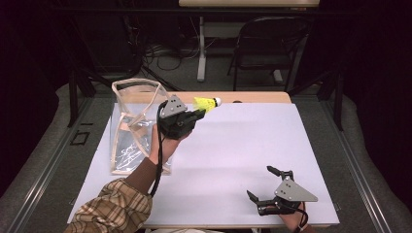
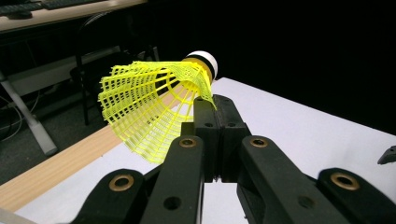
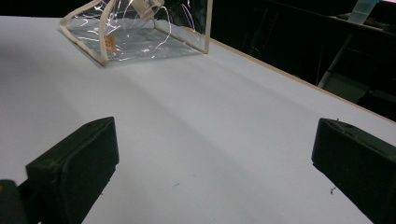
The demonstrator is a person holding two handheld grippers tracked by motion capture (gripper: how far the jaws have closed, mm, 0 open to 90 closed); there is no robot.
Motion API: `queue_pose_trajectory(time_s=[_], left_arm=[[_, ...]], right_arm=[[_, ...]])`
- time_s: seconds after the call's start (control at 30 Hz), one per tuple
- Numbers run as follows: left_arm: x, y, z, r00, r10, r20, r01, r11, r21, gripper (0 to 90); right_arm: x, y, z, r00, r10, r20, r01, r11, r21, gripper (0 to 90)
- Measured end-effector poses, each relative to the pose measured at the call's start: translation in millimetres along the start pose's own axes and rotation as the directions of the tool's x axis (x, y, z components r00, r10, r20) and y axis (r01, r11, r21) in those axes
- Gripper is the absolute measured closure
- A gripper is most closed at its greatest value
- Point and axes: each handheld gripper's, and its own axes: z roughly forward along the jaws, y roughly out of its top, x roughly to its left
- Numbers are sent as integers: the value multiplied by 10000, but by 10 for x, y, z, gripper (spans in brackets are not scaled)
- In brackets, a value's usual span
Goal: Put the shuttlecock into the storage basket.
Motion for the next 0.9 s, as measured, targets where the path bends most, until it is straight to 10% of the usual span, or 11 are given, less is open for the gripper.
queue_pose_trajectory(time_s=[0.9], left_arm=[[181,36,-170,9984,-70,-570,54,9996,-276,899]], right_arm=[[-3,1,-5,10000,-22,20,22,10000,15,3]])
